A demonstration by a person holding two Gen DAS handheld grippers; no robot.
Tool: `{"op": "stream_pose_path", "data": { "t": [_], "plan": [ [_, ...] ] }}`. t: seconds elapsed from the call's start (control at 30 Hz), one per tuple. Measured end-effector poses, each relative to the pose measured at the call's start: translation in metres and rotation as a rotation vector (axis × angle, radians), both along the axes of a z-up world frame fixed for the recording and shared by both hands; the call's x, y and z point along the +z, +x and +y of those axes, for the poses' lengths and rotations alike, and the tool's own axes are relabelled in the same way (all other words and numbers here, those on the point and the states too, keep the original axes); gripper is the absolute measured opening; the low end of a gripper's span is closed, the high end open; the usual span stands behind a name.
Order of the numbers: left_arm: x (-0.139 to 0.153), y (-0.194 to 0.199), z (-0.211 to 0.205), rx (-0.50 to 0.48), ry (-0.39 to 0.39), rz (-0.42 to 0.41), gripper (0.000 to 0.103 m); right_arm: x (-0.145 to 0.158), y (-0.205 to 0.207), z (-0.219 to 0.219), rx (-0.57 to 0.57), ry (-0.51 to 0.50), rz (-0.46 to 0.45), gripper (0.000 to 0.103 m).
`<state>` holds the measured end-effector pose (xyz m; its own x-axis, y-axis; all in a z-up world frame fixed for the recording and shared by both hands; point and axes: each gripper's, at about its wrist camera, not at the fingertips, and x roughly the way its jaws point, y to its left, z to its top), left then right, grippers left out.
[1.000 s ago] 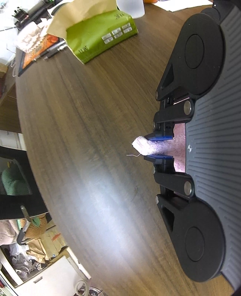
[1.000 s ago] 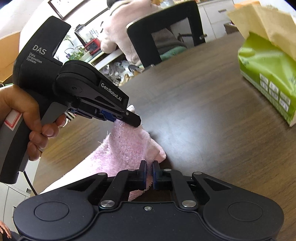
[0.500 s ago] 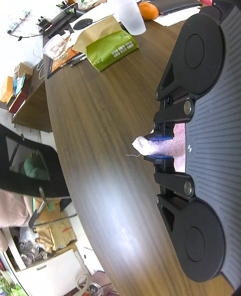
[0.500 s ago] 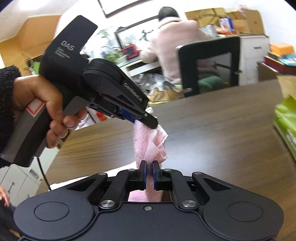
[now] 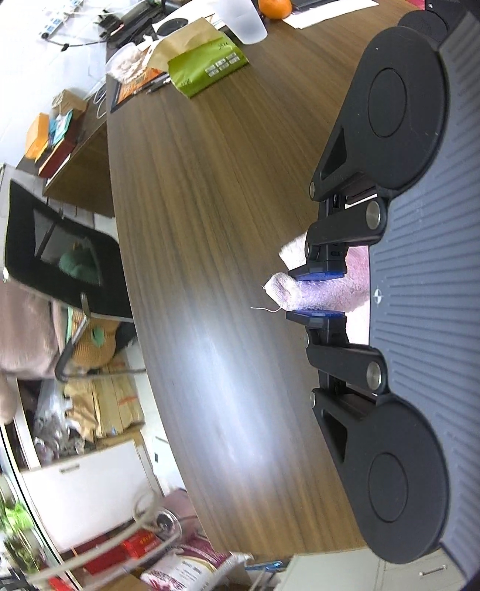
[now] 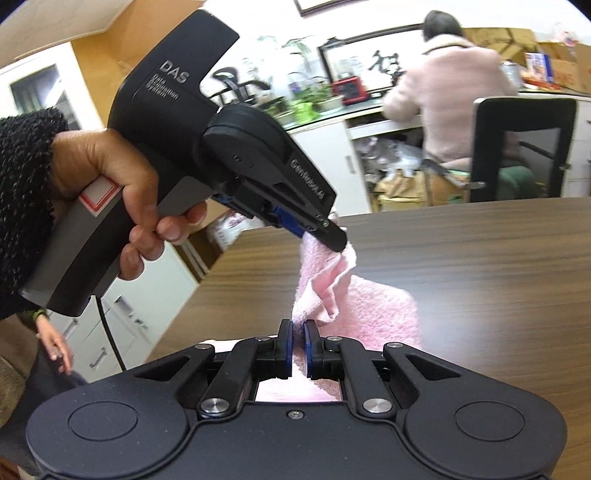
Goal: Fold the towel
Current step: 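Lift the towel end with both grippers and fold it over the towel, then open both grippers and withdraw them from the folded towel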
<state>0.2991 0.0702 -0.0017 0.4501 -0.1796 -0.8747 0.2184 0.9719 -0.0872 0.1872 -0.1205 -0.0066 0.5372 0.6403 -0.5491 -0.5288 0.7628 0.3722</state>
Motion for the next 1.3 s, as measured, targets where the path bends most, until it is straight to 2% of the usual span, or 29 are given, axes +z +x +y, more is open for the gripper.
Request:
{"op": "stream_pose_path", "data": {
  "t": [0.27,0.5,0.77,0.9,1.03,1.1,1.13,1.17,1.3],
  "plan": [
    [-0.008,-0.028,0.074,0.055,-0.022,0.011,0.014,-0.001,-0.032,0.072,0.078,-0.022,0.01,0.006],
    [-0.035,-0.048,0.127,0.111,-0.043,0.05,0.014,-0.02,-0.048,0.124,0.139,-0.084,0.037,0.006],
    [-0.072,-0.062,0.166,0.175,-0.065,0.087,0.014,-0.044,-0.062,0.165,0.181,-0.158,0.059,0.006],
    [-0.086,-0.066,0.176,0.192,-0.072,0.092,0.017,-0.054,-0.07,0.178,0.19,-0.195,0.055,0.006],
    [-0.094,-0.068,0.178,0.188,-0.023,0.082,0.028,-0.061,-0.07,0.185,0.195,-0.218,0.066,0.007],
    [-0.092,-0.07,0.182,0.196,-0.005,0.067,0.048,-0.063,-0.072,0.188,0.193,-0.225,0.066,0.011],
    [-0.09,-0.07,0.181,0.196,-0.002,0.064,0.052,-0.065,-0.072,0.189,0.191,-0.226,0.067,0.023],
    [-0.087,-0.071,0.182,0.192,0.006,0.054,0.055,-0.066,-0.072,0.19,0.188,-0.226,0.068,0.037],
    [-0.076,-0.074,0.189,0.202,0.023,0.03,0.057,-0.067,-0.074,0.193,0.199,-0.222,0.059,0.049]
  ]
}}
